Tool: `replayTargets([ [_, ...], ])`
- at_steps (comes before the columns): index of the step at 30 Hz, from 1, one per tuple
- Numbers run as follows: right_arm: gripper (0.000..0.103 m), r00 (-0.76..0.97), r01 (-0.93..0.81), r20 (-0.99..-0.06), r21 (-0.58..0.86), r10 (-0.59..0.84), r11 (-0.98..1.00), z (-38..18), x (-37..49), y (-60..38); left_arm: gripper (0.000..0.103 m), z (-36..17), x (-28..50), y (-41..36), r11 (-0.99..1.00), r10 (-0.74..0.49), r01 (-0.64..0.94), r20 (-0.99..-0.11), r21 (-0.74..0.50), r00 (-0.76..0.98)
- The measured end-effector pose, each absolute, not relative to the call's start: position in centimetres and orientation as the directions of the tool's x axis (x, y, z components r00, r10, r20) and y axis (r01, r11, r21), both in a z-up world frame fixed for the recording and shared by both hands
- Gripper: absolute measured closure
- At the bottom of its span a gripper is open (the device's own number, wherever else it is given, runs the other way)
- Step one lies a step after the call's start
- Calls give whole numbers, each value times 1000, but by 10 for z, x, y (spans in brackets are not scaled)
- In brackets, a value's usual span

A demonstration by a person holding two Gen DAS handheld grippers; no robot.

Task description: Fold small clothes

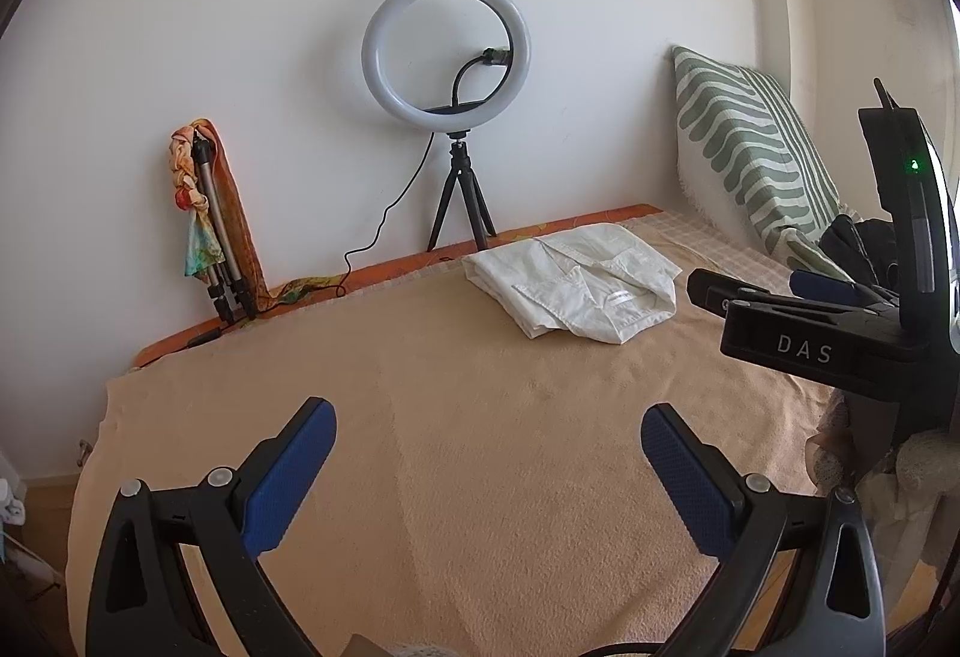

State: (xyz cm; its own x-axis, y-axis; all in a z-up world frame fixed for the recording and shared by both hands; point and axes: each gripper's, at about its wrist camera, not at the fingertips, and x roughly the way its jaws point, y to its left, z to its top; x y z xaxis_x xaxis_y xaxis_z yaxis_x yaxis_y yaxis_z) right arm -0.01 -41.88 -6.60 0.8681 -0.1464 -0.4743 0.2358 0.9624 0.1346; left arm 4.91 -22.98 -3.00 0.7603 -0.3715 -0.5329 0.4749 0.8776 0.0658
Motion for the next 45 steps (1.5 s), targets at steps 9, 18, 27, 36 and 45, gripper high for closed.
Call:
replayTargets([
  [9,0,868,227,-477,133,-139,965,-68,2,-417,0,-30,49,-229,877,-373,476,-534,62,758],
  [18,0,867,227,-479,138,-135,964,-69,5,-418,0,-32,48,-232,878,-371,475,-537,64,758],
  [27,0,865,232,-485,157,-130,960,-72,4,-423,0,-32,48,-232,878,-371,474,-539,61,756],
  [36,0,861,228,-495,167,-119,959,-75,5,-425,0,-34,48,-234,879,-372,474,-542,57,754],
  [45,0,859,220,-500,171,-109,960,-77,7,-426,0,-36,50,-236,881,-370,471,-554,46,746],
])
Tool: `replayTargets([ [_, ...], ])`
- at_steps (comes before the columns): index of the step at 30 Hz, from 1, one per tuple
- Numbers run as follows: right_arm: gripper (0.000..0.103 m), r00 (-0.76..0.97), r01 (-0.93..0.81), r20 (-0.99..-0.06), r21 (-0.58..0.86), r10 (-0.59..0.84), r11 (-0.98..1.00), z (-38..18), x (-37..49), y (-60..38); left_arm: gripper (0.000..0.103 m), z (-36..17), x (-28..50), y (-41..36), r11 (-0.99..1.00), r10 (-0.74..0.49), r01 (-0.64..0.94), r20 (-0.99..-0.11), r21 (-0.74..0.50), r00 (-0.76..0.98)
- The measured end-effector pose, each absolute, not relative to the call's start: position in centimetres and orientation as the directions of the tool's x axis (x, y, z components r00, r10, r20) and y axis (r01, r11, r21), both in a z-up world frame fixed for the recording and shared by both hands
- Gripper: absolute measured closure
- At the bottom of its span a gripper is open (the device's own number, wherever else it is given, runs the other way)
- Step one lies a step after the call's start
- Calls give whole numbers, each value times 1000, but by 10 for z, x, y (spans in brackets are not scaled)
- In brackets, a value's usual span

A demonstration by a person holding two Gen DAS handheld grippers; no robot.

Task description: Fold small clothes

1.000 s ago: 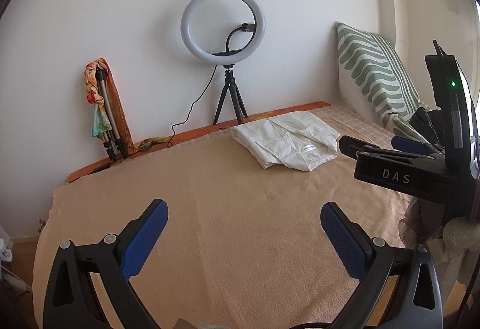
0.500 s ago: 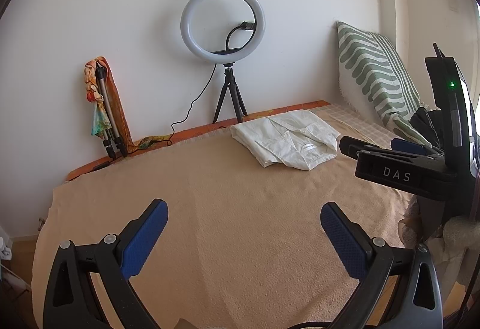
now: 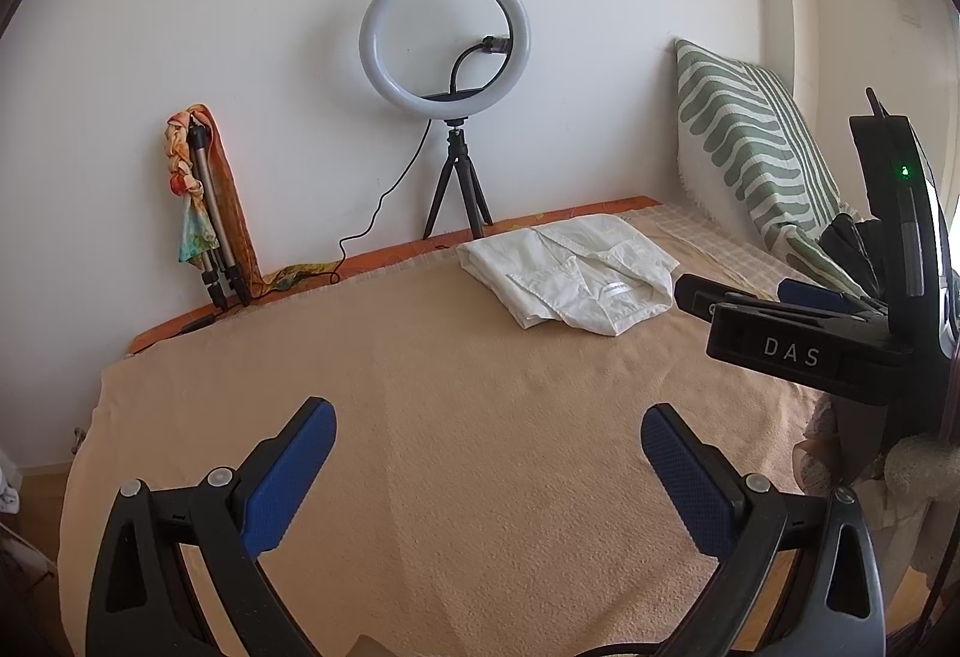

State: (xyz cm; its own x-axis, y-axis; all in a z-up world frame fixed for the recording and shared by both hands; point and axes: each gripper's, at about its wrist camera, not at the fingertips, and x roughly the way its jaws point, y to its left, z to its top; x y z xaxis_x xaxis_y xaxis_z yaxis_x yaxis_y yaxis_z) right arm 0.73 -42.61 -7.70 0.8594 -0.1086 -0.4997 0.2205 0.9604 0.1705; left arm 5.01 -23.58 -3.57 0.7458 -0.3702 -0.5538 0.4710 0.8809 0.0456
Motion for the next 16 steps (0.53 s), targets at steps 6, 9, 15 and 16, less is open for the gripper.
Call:
replayTargets([
  [6,0,858,218,-502,174,-104,960,-78,10,-428,0,-37,51,-237,883,-370,468,-558,38,743],
  [9,0,856,218,-506,175,-102,960,-79,10,-429,0,-37,51,-239,883,-368,467,-554,43,747],
  [15,0,854,216,-510,171,-101,961,-81,11,-430,0,-38,52,-242,883,-372,468,-561,32,740],
  [16,0,853,215,-512,172,-100,961,-81,11,-430,0,-39,54,-243,883,-372,469,-565,31,737],
])
